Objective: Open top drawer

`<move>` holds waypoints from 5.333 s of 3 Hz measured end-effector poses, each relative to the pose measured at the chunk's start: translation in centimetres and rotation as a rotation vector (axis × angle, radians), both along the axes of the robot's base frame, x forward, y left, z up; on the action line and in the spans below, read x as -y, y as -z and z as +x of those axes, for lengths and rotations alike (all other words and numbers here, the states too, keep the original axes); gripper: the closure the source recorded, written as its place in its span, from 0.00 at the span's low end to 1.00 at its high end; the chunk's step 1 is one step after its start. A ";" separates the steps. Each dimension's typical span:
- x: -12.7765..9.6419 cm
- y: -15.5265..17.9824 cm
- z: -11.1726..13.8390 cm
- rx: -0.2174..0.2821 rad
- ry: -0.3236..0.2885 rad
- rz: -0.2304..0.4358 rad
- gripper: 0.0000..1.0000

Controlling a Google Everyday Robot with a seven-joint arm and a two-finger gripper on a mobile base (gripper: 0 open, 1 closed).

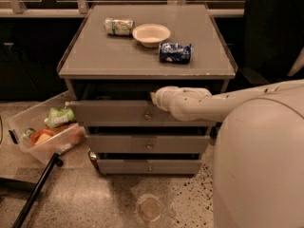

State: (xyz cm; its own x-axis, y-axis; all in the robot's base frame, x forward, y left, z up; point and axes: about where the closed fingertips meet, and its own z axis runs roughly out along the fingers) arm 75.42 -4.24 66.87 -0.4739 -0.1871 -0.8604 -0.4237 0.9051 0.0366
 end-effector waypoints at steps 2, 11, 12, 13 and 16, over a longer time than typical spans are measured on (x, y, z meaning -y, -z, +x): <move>0.4 0.0 -0.6 0.008 -0.028 -0.042 1.00; 1.9 0.2 -5.9 0.011 -0.276 -0.358 0.00; 1.8 0.9 -6.6 0.005 -0.329 -0.412 0.00; 1.8 0.9 -6.6 0.005 -0.329 -0.412 0.00; 1.4 2.6 -10.3 -0.132 -0.462 -0.455 0.00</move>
Offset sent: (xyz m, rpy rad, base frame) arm -0.0631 -0.0634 -0.0304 -0.4218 -0.0825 0.2796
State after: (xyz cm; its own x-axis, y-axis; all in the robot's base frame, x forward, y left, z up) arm 65.08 -5.66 64.24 -0.3539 -0.7272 -0.5881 -0.7900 0.5690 -0.2282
